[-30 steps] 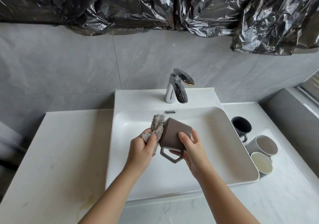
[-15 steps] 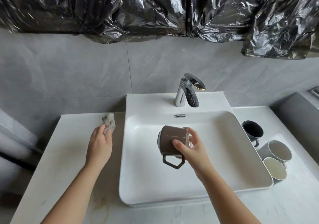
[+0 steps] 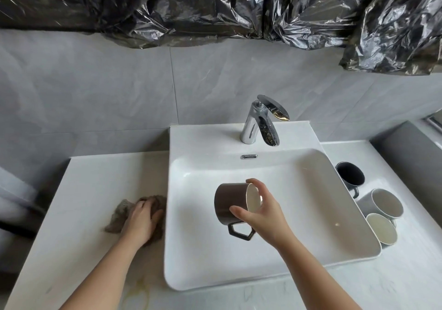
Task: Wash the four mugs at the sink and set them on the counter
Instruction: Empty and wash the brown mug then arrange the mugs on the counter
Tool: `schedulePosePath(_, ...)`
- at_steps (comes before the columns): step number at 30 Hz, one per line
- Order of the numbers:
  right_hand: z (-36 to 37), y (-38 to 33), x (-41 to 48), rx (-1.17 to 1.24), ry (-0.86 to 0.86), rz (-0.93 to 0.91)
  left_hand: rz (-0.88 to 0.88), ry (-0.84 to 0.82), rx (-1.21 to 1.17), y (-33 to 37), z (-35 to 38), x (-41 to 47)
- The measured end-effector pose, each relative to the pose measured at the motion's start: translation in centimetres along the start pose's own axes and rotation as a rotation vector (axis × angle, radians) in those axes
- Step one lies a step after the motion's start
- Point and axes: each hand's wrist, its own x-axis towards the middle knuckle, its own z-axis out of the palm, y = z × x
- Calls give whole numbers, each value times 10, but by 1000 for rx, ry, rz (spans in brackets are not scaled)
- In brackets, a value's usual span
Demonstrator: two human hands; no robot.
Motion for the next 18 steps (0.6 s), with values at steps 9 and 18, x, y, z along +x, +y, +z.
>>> schedulePosePath(9,-20,-3,-9,-165,29,-21,216,490,-258,79,-49,-38)
schedulePosePath(18,-96,1,-22,-290,138,-51,677,186,-336,211,-17,-84)
